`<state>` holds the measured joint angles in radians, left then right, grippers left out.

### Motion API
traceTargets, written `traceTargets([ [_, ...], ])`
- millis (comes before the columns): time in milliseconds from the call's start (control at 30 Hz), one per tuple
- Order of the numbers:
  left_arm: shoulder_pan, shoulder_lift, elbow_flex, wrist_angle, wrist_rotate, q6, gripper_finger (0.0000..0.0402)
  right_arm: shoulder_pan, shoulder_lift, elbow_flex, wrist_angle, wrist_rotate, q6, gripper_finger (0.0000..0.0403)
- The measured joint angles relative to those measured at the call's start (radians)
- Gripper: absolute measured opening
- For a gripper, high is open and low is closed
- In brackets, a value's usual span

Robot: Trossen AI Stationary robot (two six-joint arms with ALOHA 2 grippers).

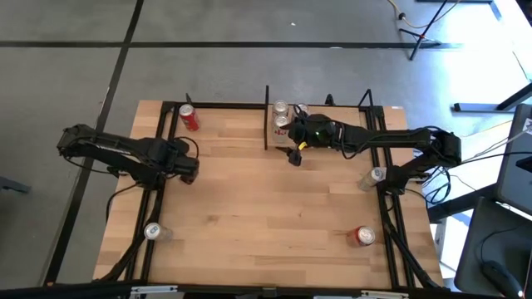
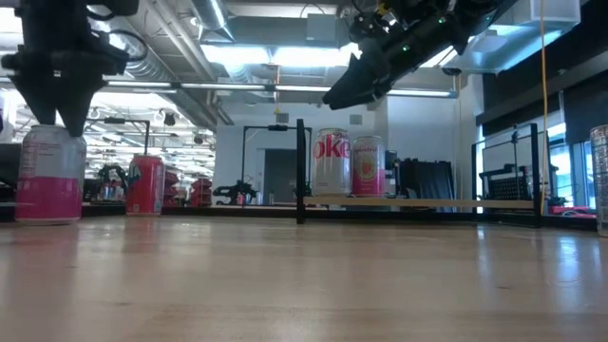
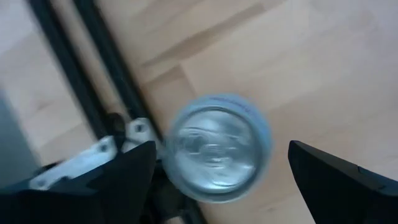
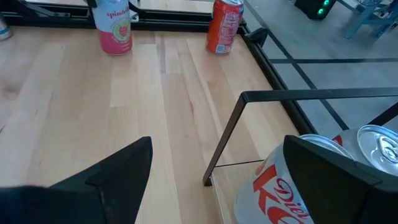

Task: Place canned beverage on shelf
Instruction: Put the pink white soda can on the shelf aligned with the other pink white soda can

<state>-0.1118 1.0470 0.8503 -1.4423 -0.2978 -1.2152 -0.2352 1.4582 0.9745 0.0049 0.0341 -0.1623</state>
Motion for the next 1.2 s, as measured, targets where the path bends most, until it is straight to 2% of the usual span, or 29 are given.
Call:
traceTargets([
  [233,0.000,0.000,-0.065,0.030,0.031,0.006,0.0351,0.000,0.000,0.000,0.031,0.000,0.000,0.0346],
  [500,0.000,0.000,-0.063,0.042,0.045,0.078,0.0347,0.000,0.000,0.000,0.040,0.000,-0.005,0.0346],
  [600,0.000,0.000,-0.063,0.056,0.045,0.131,0.0325,0.000,0.000,0.000,0.048,-0.002,-0.013,0.0346],
  [733,0.000,-0.001,-0.061,0.086,0.042,0.194,0.0273,0.041,0.000,0.000,0.078,-0.017,-0.046,0.0346],
  [900,-0.001,-0.001,-0.059,0.235,0.036,0.335,0.0223,0.164,-0.010,0.000,0.104,0.002,-0.122,0.0346],
  [1100,-0.069,0.024,-0.061,0.584,0.175,0.537,0.0221,0.303,-0.012,0.001,0.025,0.011,-0.153,0.0346],
  [1200,-0.123,0.096,-0.020,0.700,0.180,0.633,0.0221,0.363,-0.012,0.000,-0.063,-0.002,-0.121,0.0346],
])
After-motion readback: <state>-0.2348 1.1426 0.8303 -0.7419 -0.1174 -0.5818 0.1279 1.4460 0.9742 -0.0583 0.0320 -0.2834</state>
